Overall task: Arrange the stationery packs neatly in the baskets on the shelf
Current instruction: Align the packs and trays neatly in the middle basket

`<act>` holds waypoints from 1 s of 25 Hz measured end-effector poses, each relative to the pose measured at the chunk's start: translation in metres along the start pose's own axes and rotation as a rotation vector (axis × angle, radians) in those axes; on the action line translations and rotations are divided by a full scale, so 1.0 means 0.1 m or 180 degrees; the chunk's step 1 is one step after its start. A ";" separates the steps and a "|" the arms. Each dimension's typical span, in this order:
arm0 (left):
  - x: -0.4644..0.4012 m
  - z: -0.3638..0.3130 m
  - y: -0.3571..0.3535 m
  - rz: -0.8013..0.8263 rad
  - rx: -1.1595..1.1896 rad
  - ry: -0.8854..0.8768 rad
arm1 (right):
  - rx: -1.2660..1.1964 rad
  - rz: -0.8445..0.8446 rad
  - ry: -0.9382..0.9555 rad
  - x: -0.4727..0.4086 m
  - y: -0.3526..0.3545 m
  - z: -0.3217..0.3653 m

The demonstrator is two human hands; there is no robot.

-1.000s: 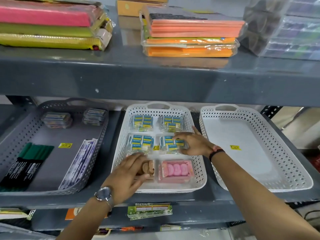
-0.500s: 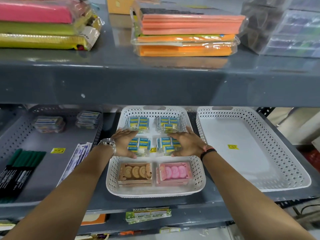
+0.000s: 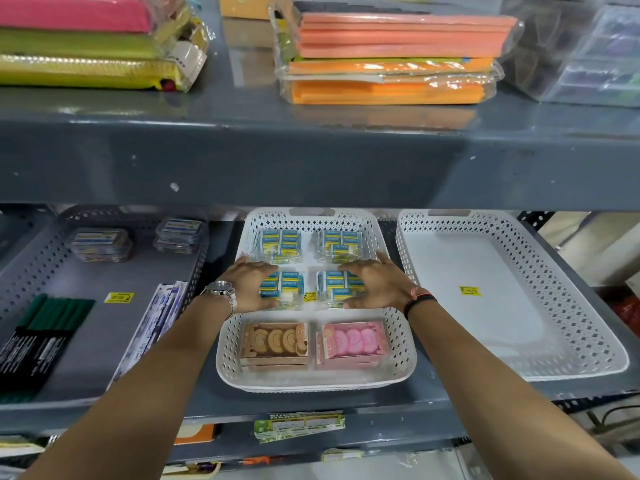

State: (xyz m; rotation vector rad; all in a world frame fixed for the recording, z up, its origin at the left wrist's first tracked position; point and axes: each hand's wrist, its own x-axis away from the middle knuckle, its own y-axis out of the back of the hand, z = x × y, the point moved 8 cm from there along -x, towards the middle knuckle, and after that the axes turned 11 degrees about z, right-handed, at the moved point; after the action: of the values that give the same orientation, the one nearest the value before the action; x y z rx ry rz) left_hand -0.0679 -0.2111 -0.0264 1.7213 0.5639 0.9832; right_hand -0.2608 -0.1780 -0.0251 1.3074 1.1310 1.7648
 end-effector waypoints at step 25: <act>0.09 -0.12 0.06 0.0195 -0.0034 0.0084 | -0.0316 -0.0015 0.0098 0.23 0.13 0.12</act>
State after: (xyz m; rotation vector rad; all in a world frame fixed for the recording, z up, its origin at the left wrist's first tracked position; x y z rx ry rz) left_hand -0.0733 -0.2004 -0.0160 1.7268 0.5247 1.0519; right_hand -0.2563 -0.1605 -0.0025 1.2215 1.0483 1.8198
